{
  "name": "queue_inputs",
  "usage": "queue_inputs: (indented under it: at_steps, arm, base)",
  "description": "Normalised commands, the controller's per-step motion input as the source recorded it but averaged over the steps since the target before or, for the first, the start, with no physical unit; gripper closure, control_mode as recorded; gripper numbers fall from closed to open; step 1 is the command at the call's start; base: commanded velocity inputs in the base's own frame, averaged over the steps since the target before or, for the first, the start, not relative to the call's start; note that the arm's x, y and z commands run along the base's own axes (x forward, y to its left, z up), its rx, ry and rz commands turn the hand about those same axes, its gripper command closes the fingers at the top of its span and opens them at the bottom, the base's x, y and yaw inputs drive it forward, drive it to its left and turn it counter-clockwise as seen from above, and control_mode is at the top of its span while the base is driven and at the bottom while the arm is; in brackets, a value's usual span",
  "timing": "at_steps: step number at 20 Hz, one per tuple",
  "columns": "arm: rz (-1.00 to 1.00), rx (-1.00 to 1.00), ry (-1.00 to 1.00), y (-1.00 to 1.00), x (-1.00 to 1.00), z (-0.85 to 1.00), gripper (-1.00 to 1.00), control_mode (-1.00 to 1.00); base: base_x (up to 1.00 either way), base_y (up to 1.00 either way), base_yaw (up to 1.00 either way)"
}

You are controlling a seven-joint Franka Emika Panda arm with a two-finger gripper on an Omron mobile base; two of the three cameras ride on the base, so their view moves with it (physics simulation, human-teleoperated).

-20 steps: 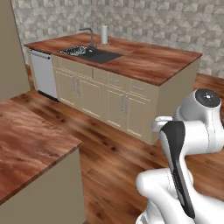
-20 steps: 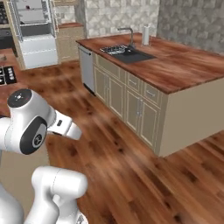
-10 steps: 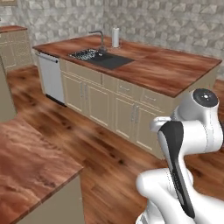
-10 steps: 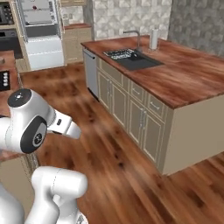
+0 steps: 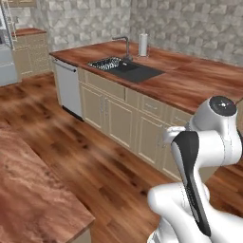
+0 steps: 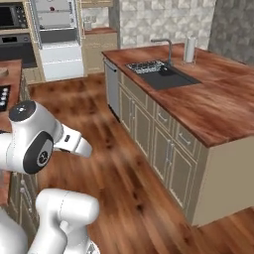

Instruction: Pick the egg and butter from the fridge and place them by the bowl for mixing.

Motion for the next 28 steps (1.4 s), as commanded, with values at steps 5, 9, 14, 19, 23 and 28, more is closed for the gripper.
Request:
queue_inputs:
  at_steps: [5, 9, 14, 19, 23, 28]
  arm:
    - [0.00, 0.00, 0.00, 0.00, 0.00, 0.00, -1.00, 1.00]
    - [0.00, 0.00, 0.00, 0.00, 0.00, 0.00, -1.00, 1.00]
    - [0.00, 0.00, 0.00, 0.00, 0.00, 0.00, -1.00, 1.00]
    - [0.00, 0.00, 0.00, 0.00, 0.00, 0.00, -1.00, 1.00]
    - [0.00, 0.00, 0.00, 0.00, 0.00, 0.00, -1.00, 1.00]
    - [0.00, 0.00, 0.00, 0.00, 0.00, 0.00, -1.00, 1.00]
  base:
    - [0.79, -0.10, 0.26]
    - [0.78, -0.10, 0.28]
    - [0.76, -0.10, 0.30]
    - [0.75, -0.11, 0.32]
    - [0.74, -0.10, 0.33]
    - [0.75, -0.10, 0.33]
